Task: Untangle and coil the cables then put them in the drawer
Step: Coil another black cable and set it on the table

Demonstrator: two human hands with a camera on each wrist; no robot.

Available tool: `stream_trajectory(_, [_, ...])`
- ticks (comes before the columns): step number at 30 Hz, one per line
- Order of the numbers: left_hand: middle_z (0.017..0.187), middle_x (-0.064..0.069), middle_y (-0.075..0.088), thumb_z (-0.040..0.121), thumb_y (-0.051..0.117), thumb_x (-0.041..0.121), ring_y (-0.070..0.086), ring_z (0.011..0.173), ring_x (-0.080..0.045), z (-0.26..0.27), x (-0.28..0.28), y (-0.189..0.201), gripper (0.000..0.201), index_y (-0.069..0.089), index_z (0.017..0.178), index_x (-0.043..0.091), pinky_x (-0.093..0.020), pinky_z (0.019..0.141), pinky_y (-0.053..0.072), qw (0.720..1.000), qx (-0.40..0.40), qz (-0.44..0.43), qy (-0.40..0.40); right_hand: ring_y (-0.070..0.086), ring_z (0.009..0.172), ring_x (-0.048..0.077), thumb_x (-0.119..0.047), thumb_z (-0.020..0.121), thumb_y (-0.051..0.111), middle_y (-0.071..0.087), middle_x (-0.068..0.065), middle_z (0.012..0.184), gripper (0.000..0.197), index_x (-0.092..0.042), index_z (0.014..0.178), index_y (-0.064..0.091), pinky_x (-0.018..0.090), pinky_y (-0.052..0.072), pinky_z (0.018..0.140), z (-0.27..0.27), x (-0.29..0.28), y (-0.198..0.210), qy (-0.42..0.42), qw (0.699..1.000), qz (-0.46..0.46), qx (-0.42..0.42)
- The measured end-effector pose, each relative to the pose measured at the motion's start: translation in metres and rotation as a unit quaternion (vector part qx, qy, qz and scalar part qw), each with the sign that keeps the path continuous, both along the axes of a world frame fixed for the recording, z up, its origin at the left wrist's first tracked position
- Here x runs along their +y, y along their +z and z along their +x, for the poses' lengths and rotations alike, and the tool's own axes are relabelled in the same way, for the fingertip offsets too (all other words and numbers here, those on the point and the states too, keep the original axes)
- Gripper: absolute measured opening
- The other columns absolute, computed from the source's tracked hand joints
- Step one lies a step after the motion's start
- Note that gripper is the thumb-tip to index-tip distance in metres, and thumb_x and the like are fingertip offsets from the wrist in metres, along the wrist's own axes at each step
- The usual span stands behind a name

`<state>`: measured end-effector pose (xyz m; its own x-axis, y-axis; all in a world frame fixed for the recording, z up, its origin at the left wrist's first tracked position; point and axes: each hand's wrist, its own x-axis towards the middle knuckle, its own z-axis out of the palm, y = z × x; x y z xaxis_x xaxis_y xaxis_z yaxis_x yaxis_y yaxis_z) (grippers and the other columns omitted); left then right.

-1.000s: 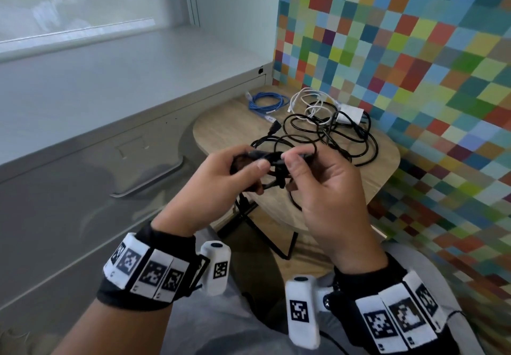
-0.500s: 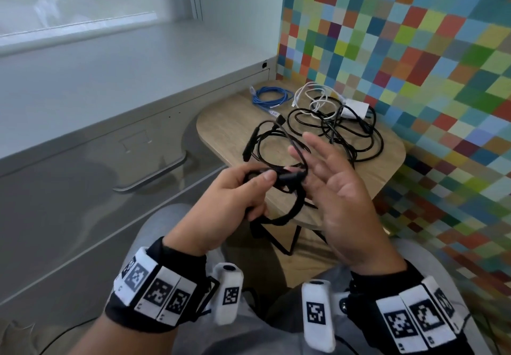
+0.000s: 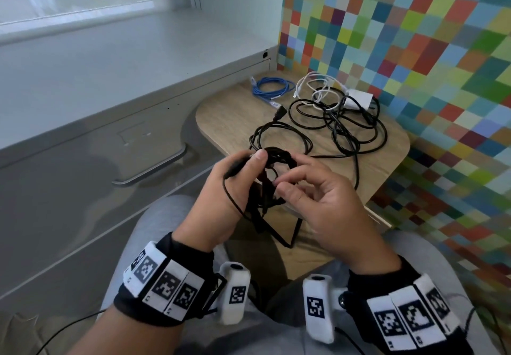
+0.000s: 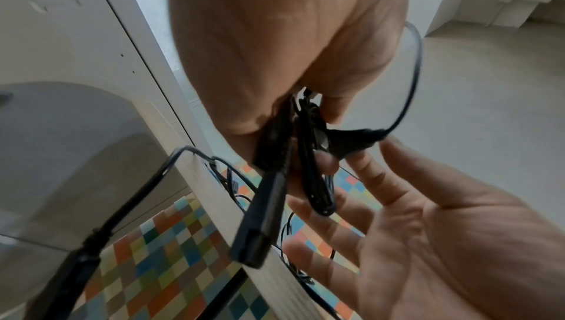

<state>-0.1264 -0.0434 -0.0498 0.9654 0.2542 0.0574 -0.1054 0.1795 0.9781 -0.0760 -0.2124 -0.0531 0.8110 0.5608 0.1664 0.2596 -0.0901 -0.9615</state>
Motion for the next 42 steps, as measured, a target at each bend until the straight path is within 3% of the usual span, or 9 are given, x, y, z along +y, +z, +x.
stream_trajectory(4, [0.083, -0.005, 0.068, 0.102, 0.058, 0.020, 0.066, 0.078, -0.016, -0.002, 0.001, 0.000, 0.020, 0.069, 0.107, 0.005, -0.023, 0.072, 0.053, 0.998, -0.047, 0.041, -0.017, 0.073, 0.112, 0.017, -0.032, 0.082, 0.078, 0.074, 0.000, 0.118, 0.021, -0.018, 0.094, 0.068, 0.046, 0.061, 0.095, -0.002, 0.003, -0.001, -0.037, 0.994, 0.076, 0.065])
stream_trajectory(7, [0.094, -0.002, 0.073, 0.101, 0.058, 0.018, 0.070, 0.092, -0.015, -0.004, 0.001, 0.000, 0.023, 0.068, 0.114, 0.002, -0.023, 0.081, 0.054, 0.996, -0.061, 0.058, -0.033, 0.075, 0.098, 0.021, -0.031, 0.077, 0.085, 0.073, 0.002, 0.105, 0.032, -0.026, 0.097, 0.059, 0.044, 0.064, 0.084, -0.004, 0.004, 0.002, -0.042, 0.993, 0.088, 0.060])
stream_trajectory(10, [0.087, 0.008, 0.073, 0.100, 0.058, 0.021, 0.069, 0.085, -0.006, -0.005, 0.000, 0.002, 0.020, 0.068, 0.112, 0.009, -0.020, 0.078, 0.052, 0.992, -0.078, 0.097, -0.034, 0.074, 0.088, 0.017, -0.020, 0.073, 0.088, 0.070, -0.003, 0.097, 0.050, -0.021, 0.105, 0.050, 0.035, 0.063, 0.077, -0.003, 0.004, 0.004, -0.075, 0.990, 0.095, 0.071])
stream_trajectory(13, [0.086, 0.004, 0.070, 0.097, 0.065, 0.024, 0.063, 0.076, -0.012, -0.004, 0.001, -0.001, 0.022, 0.069, 0.114, 0.011, -0.027, 0.073, 0.053, 0.993, -0.073, 0.084, -0.034, 0.078, 0.090, 0.021, -0.033, 0.073, 0.085, 0.073, 0.002, 0.107, 0.058, -0.028, 0.118, 0.050, 0.035, 0.064, 0.073, -0.004, 0.001, 0.007, -0.073, 0.993, 0.068, 0.070])
stream_trajectory(19, [0.108, -0.006, 0.073, 0.090, 0.072, 0.006, 0.071, 0.100, -0.018, -0.005, 0.002, -0.003, 0.031, 0.065, 0.120, 0.008, -0.028, 0.087, 0.054, 0.992, -0.096, 0.055, -0.054, 0.074, 0.073, 0.017, -0.026, 0.089, 0.080, 0.075, 0.002, 0.103, 0.029, -0.028, 0.116, 0.069, 0.034, 0.061, 0.066, -0.001, 0.000, 0.003, -0.102, 0.994, 0.035, 0.033])
stream_trajectory(26, [0.105, -0.001, 0.073, 0.085, 0.068, -0.019, 0.072, 0.094, -0.014, -0.006, -0.001, -0.001, 0.044, 0.064, 0.116, 0.012, -0.026, 0.085, 0.055, 0.979, -0.121, 0.156, -0.041, 0.062, 0.052, 0.012, -0.019, 0.092, 0.076, 0.075, -0.001, 0.085, 0.019, -0.022, 0.111, 0.072, 0.028, 0.053, 0.053, -0.001, 0.000, 0.004, -0.103, 0.992, 0.030, 0.060])
stream_trajectory(35, [0.093, 0.002, 0.070, 0.087, 0.066, -0.016, 0.057, 0.071, -0.016, -0.005, 0.002, -0.004, 0.041, 0.067, 0.116, 0.012, -0.027, 0.068, 0.050, 0.984, -0.101, 0.145, 0.014, 0.065, 0.063, 0.025, 0.006, 0.093, 0.069, 0.074, 0.017, 0.105, 0.030, -0.012, 0.116, 0.070, 0.033, 0.057, 0.065, 0.001, -0.004, 0.007, -0.035, 0.977, 0.149, 0.146])
stream_trajectory(39, [0.101, -0.006, 0.073, 0.087, 0.068, -0.015, 0.070, 0.087, -0.018, -0.006, 0.003, -0.002, 0.039, 0.068, 0.117, 0.010, -0.030, 0.078, 0.055, 0.983, -0.117, 0.144, 0.002, 0.069, 0.075, 0.030, -0.020, 0.094, 0.071, 0.071, 0.023, 0.117, 0.030, -0.010, 0.122, 0.067, 0.043, 0.059, 0.081, 0.001, -0.007, 0.010, 0.045, 0.951, 0.211, 0.221])
stream_trajectory(42, [0.104, -0.007, 0.074, 0.089, 0.069, -0.012, 0.073, 0.097, -0.021, -0.007, 0.004, 0.000, 0.033, 0.068, 0.117, 0.006, -0.031, 0.085, 0.055, 0.982, -0.130, 0.139, -0.022, 0.066, 0.070, 0.030, -0.032, 0.096, 0.059, 0.068, 0.026, 0.101, 0.039, -0.007, 0.125, 0.066, 0.061, 0.053, 0.097, 0.004, -0.011, 0.008, 0.063, 0.940, 0.217, 0.257])
